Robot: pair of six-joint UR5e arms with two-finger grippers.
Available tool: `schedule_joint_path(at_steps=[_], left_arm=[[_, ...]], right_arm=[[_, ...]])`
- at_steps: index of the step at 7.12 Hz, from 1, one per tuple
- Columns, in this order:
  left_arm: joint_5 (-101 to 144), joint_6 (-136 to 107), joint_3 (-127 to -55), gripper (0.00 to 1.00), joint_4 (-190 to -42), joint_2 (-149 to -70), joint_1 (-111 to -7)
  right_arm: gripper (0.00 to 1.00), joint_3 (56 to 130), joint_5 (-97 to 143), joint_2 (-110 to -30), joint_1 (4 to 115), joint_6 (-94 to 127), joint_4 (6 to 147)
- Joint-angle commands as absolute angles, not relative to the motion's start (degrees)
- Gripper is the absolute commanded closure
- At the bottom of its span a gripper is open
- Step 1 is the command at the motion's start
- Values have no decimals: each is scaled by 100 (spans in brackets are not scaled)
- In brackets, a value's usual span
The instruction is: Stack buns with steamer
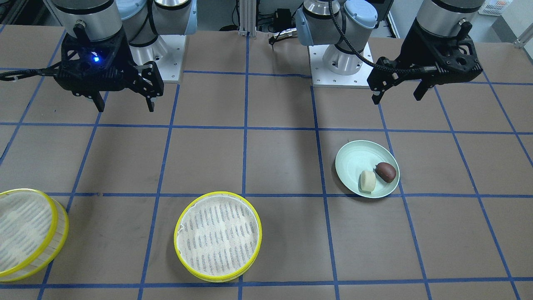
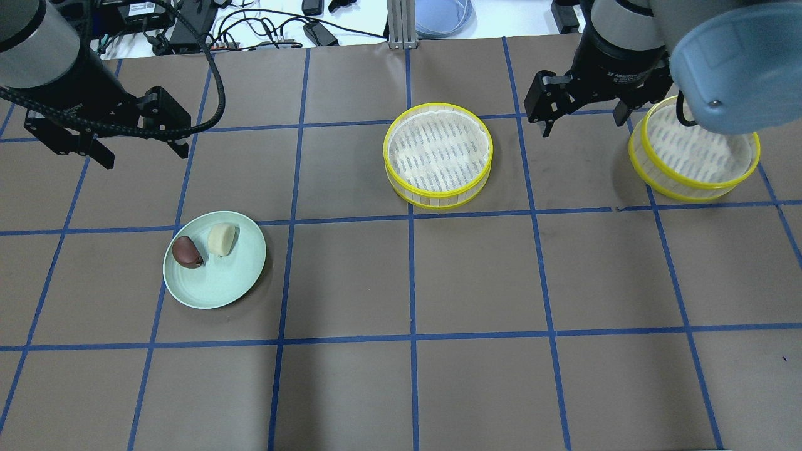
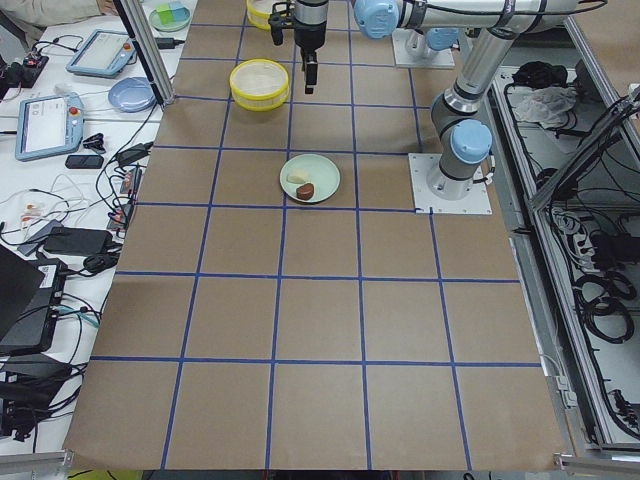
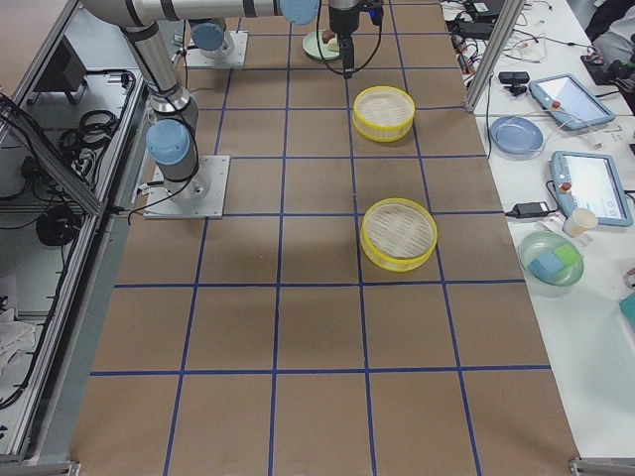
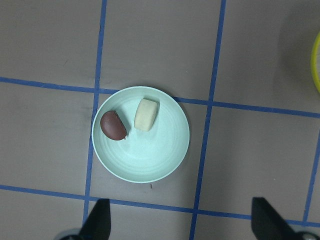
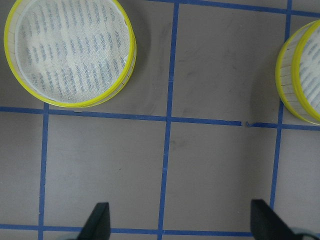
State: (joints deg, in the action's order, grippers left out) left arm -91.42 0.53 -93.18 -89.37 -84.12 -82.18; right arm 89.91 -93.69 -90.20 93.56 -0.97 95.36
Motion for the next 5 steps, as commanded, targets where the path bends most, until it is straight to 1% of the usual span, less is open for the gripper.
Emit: schedule_joint_path(at_steps=[1, 5], left_arm=[[-9141, 114, -9386, 0, -8947, -8367, -8218], [-9132, 114, -9387, 0, -8947, -8394, -8209]], right_arm=[[0, 8991, -9369, -9035, 9352, -97, 9536], [0, 8991, -9352, -9000, 9352, -97, 9562]])
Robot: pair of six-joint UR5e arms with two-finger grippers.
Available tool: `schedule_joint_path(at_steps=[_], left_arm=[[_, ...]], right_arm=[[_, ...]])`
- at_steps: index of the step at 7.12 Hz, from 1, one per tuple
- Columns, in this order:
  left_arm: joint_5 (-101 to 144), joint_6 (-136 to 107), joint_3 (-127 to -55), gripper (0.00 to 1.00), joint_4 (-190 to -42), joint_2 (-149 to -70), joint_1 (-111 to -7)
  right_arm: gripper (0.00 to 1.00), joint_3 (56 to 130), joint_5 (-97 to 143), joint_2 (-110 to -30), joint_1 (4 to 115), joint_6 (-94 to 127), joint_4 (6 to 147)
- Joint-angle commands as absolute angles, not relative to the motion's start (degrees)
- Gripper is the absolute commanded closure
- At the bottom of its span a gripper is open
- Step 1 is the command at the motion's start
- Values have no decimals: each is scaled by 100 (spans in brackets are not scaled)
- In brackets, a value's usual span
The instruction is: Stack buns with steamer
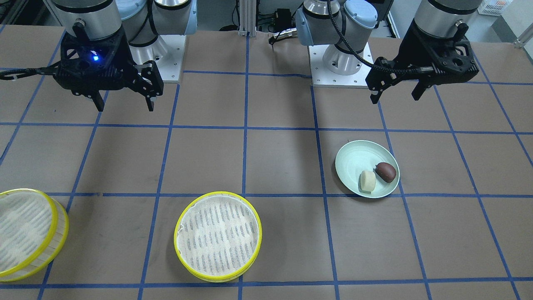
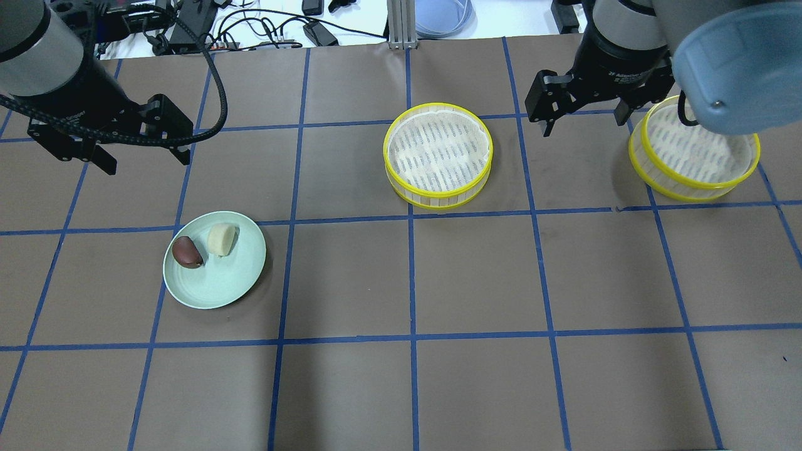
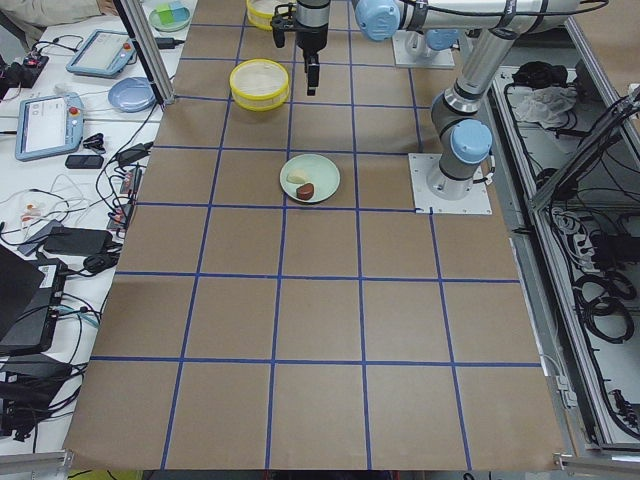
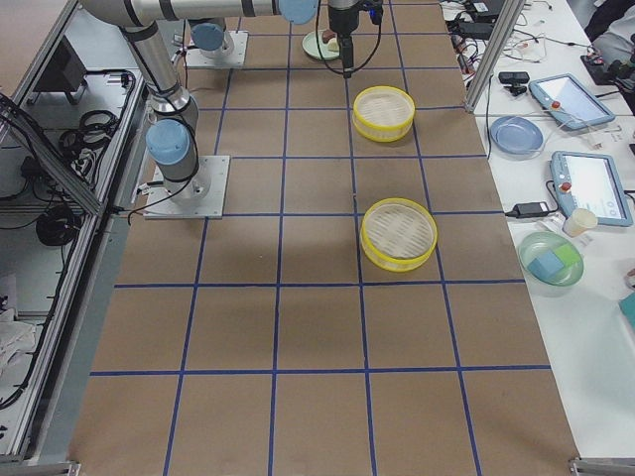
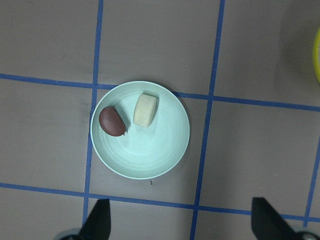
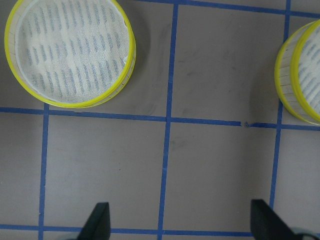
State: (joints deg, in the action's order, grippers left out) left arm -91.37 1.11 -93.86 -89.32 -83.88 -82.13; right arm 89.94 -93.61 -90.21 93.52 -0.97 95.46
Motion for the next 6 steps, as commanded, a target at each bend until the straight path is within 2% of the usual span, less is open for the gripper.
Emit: schedule_joint_path(at_steps=[1, 5, 6], left_arm=[[-9123, 114, -9378, 0, -8982, -8385, -8209], [-9114, 123, -9387, 0, -9061, -8411, -8200], [-9132, 123, -9387, 0, -9079, -8429, -8174]], right_arm=[[0, 9000, -9352, -8983, 9352, -97, 9571], [0, 8913, -9545, -8711, 8765, -464, 10055], [0, 8651, -9536, -8475, 8502, -857, 10055]])
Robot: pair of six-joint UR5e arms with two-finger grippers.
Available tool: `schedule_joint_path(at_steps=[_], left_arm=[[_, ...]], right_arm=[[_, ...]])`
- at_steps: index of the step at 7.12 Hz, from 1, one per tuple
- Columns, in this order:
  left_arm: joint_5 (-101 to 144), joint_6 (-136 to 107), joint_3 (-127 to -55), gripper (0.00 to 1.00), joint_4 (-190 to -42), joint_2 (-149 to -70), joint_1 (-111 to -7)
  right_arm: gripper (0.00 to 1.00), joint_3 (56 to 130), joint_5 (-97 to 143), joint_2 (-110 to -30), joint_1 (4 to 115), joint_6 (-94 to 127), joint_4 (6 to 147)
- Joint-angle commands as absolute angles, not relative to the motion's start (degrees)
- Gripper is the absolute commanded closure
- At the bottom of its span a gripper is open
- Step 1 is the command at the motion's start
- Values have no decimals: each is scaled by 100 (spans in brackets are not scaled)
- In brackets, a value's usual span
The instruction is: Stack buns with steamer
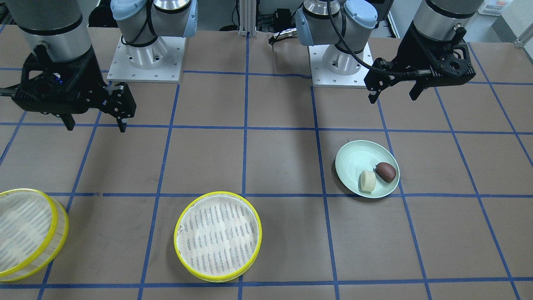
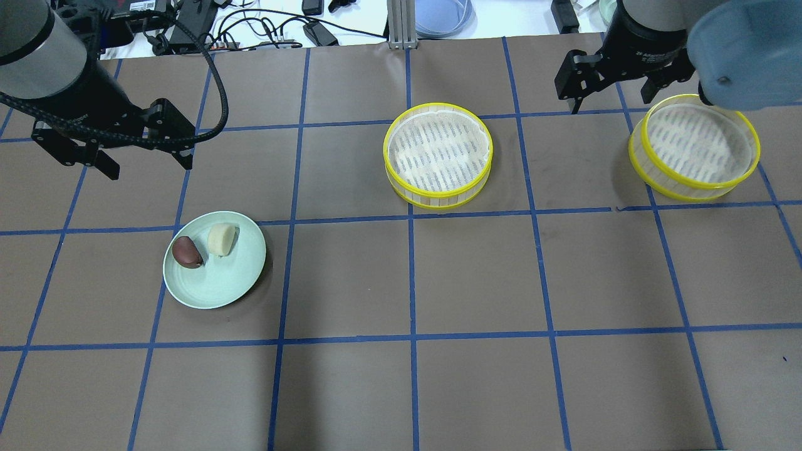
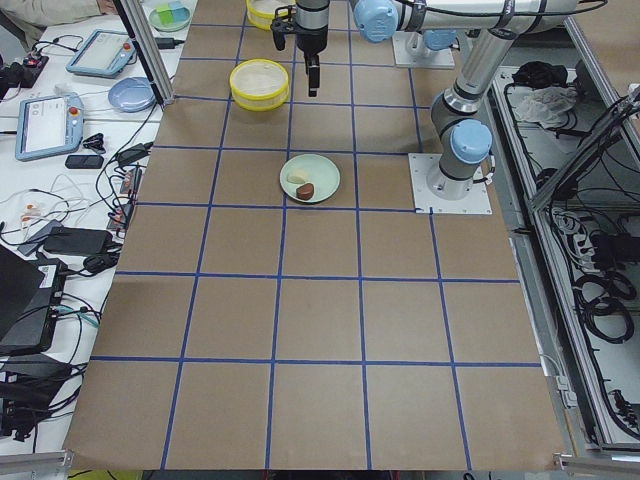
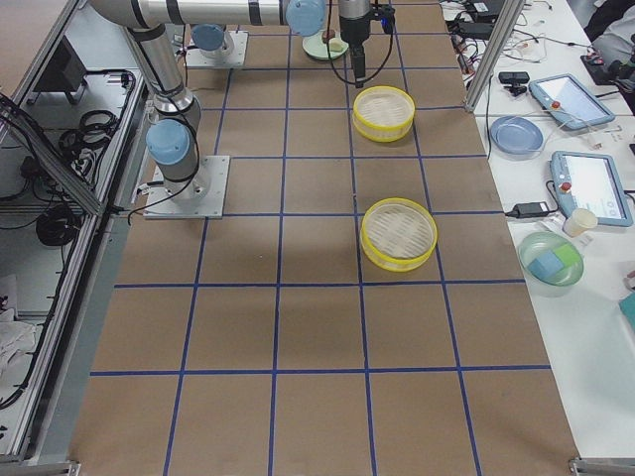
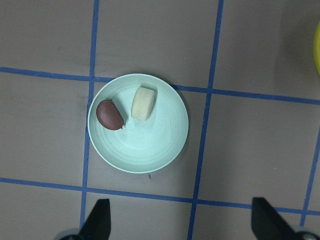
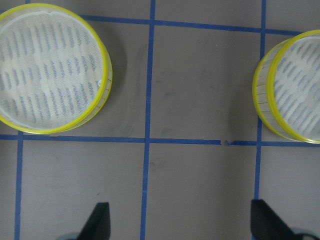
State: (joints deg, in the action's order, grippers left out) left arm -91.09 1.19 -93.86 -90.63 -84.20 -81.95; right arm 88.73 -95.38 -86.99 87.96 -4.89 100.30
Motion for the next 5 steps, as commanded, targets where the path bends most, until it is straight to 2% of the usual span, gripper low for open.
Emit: schedule_joint_path(at_steps=[1, 5], left_arm=[[-9141, 123, -9387, 0, -9088, -8429, -8113], [-9088, 895, -9692, 0, -8878, -8866, -7693]], right_arm=[[0, 8422, -9501, -8168, 8107, -1409, 10046], [0, 8253, -9133, -7394, 6789, -3247, 11045]])
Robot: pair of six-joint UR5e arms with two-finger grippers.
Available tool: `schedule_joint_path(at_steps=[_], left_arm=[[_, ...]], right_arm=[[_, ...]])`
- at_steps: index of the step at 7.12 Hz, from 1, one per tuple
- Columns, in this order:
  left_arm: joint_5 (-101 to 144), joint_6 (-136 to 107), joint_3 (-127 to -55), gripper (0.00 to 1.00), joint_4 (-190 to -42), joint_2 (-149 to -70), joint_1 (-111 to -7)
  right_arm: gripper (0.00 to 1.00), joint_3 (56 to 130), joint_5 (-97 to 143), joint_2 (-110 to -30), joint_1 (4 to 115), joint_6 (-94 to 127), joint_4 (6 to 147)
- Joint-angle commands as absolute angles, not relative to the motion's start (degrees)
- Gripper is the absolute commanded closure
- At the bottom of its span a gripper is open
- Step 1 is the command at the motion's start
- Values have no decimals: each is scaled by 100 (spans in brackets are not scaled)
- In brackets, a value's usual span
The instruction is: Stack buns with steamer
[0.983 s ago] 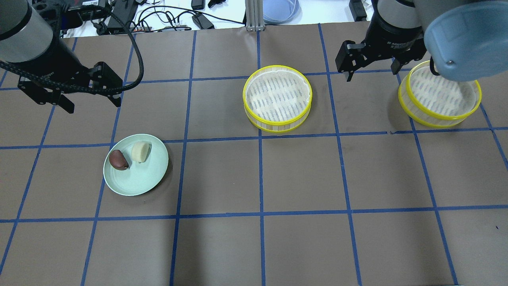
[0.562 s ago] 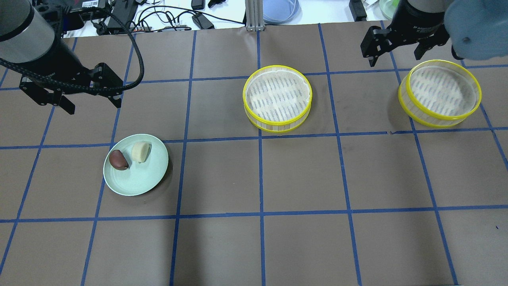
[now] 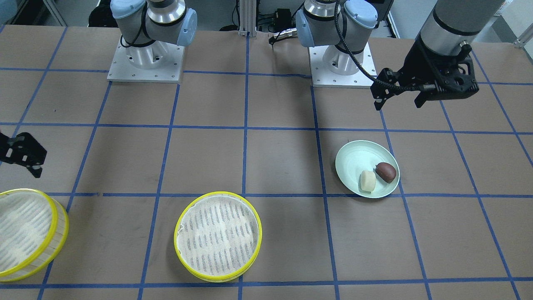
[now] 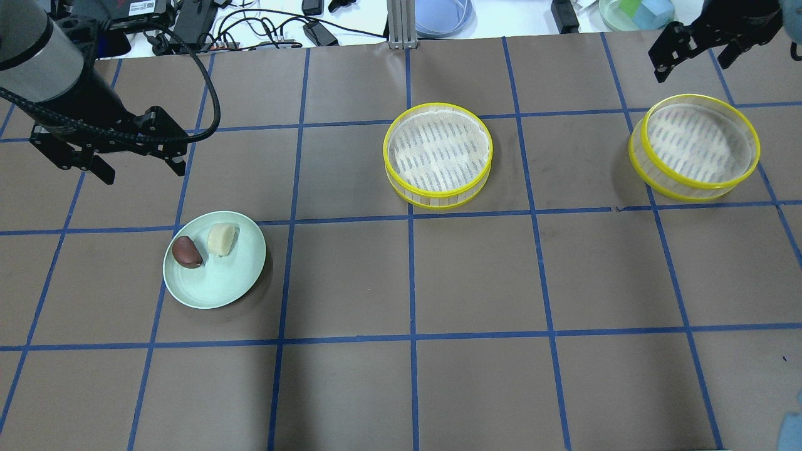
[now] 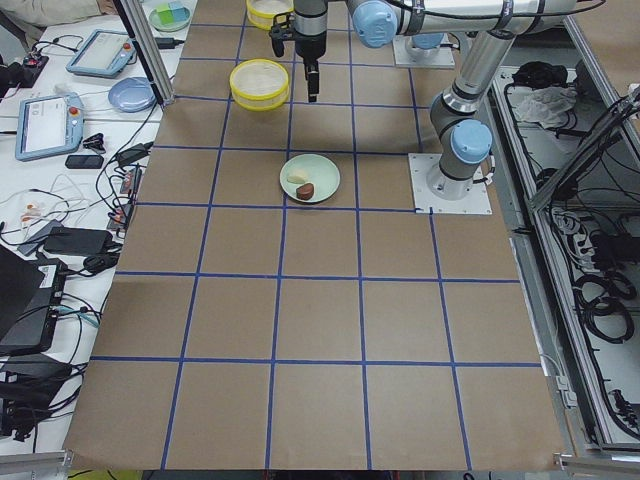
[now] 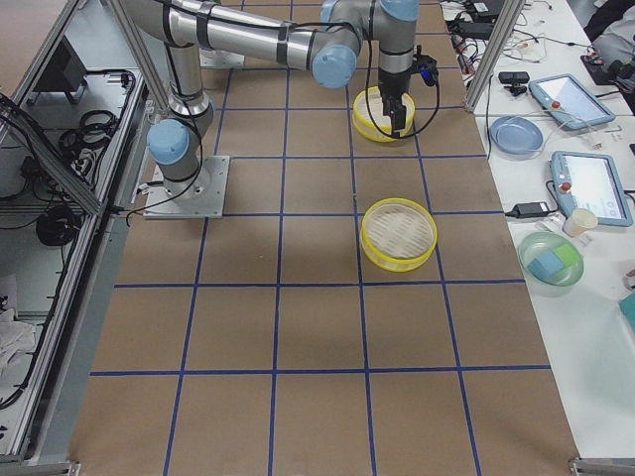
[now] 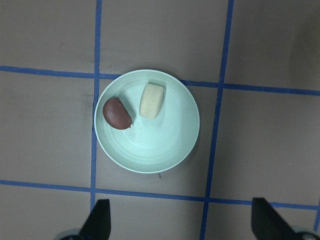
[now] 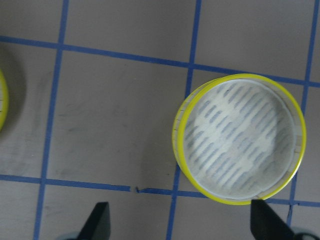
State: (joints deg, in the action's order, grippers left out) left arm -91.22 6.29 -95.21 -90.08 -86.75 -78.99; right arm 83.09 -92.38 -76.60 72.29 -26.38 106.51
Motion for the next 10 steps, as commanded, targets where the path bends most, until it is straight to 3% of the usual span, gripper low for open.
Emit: schedule_joint_path(at_steps=[1, 3, 6, 8, 9, 10], left_arm=[[-9079, 1131, -9790, 0, -8390, -9155, -7621], [-9062, 1520, -9852, 0, -7798, -9709, -7629], [-9053, 2557, -10124, 11, -7313, -10317, -7629], [-9062, 2566, -10265, 11, -7006, -10756, -7629], [-9079, 2575, -10283, 14, -7005, -10923, -7629], [-9105, 2575, -10283, 14, -7005, -11073, -7629]], right_arm=[[0, 8218, -8914, -7061, 6394, -3817, 11300], [0, 8200, -8430, -6323, 5751, -4542, 12135], [2, 8174, -8079, -5644, 5231, -4579, 12199], [17, 8095, -8068, -5398, 5221, -4588, 12366], [33, 8069, -8147, -5283, 5221, -4579, 12366], [37, 8068, -8165, -5247, 5221, -4588, 12375]])
